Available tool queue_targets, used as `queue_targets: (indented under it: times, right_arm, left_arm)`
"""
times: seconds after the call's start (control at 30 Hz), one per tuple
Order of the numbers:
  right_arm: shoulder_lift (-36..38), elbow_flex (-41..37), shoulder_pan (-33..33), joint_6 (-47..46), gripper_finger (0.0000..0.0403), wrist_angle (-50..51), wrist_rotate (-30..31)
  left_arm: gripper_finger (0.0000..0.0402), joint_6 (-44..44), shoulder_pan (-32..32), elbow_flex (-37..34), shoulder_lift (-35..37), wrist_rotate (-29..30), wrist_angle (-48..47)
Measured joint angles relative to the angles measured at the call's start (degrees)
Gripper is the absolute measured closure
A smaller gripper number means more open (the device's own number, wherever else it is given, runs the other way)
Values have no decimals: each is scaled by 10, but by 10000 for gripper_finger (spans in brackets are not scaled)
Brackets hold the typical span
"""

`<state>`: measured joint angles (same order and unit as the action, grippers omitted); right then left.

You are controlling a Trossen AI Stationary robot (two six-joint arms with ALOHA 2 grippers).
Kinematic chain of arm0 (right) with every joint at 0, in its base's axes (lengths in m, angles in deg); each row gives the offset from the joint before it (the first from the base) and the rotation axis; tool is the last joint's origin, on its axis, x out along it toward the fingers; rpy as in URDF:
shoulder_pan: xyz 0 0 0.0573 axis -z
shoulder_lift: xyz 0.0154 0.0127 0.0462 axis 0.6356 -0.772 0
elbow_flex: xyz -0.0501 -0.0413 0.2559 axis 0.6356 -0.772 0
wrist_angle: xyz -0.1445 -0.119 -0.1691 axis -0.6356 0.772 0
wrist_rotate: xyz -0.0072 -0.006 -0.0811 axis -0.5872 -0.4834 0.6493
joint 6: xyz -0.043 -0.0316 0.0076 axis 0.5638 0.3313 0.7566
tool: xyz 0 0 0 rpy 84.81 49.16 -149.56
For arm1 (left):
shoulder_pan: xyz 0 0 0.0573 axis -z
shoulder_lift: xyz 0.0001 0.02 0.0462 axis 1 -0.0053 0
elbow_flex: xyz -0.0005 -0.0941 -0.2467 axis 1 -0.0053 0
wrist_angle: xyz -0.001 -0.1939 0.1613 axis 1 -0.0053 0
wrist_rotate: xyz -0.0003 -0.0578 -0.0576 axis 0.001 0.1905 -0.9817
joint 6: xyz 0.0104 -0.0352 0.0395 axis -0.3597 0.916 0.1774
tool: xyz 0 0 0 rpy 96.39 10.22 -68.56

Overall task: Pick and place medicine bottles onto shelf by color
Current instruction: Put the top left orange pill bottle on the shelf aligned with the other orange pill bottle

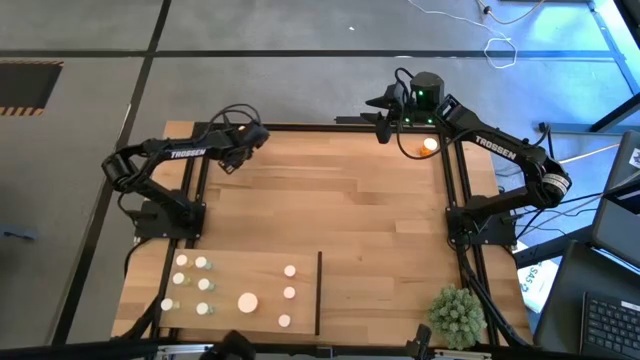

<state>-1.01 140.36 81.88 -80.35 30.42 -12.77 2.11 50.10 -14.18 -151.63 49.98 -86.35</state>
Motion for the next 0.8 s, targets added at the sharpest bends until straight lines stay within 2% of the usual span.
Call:
queue_targets:
  times: [0.13, 0.5, 0.67, 0.8]
  right_arm:
    - [0, 0, 0, 0, 189, 0, 0]
    - [0, 0, 0, 0, 189, 0, 0]
    - [0, 0, 0, 0, 189, 0, 0]
    - [0, 0, 0, 0, 189, 0, 0]
  left_arm:
    - [138, 8, -6, -20, 0, 20, 37]
    - [138, 10, -28, -112, 0, 17, 220]
    - [138, -31, -41, -140, 0, 15, 319]
    - [138, -33, -54, -141, -2, 15, 315]
